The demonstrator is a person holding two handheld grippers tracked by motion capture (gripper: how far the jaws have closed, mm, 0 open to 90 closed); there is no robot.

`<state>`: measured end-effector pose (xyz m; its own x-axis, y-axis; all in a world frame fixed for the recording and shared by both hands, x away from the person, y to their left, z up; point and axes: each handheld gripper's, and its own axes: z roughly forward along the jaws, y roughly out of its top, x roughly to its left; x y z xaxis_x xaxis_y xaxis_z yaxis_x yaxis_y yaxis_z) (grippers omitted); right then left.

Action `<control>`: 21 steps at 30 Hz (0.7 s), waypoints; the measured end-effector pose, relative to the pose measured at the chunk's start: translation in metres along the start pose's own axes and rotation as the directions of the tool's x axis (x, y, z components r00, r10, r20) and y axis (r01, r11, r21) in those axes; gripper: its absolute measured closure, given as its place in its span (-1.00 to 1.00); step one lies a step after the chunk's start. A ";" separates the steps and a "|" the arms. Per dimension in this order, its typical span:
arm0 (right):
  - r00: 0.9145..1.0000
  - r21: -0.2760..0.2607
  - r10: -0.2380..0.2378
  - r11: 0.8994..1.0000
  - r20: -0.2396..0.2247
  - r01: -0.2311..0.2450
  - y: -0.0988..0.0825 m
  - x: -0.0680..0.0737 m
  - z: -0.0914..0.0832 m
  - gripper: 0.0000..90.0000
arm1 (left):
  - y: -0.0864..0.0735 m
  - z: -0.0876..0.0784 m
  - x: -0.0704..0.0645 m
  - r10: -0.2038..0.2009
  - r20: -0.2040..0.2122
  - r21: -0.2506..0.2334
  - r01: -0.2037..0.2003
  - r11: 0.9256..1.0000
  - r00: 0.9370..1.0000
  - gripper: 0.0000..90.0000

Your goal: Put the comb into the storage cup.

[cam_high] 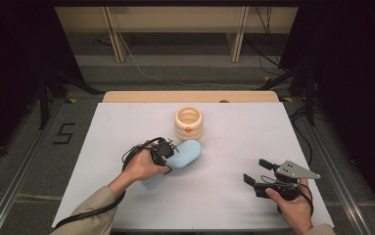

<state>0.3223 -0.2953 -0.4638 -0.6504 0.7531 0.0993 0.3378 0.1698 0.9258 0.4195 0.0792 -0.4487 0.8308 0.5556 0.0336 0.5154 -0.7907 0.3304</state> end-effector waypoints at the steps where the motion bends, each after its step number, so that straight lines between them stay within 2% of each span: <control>1: 1.000 0.001 0.000 1.000 0.000 0.000 0.000 0.000 0.000 -0.64 | 0.000 -0.002 -0.001 0.001 -0.004 -0.009 -0.001 1.000 1.000 0.54; 11: 1.000 0.000 0.001 1.000 0.001 -0.001 0.000 0.000 0.000 -0.64 | -0.001 -0.012 -0.005 -0.034 0.015 -0.075 0.035 0.997 0.999 0.54; 15: 1.000 0.001 0.001 1.000 0.001 -0.001 0.000 0.000 0.000 -0.64 | -0.002 -0.013 -0.005 -0.034 0.013 -0.102 0.036 0.994 0.999 0.54; 21: 1.000 0.001 0.001 1.000 0.001 -0.001 0.000 0.000 0.000 -0.64 | -0.007 -0.016 -0.007 -0.051 0.010 -0.158 0.052 0.986 0.999 0.54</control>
<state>0.3221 -0.2955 -0.4638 -0.6497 0.7536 0.0997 0.3393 0.1702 0.9252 0.4065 0.0848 -0.4363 0.8057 0.5923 0.0071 0.5180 -0.7103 0.4766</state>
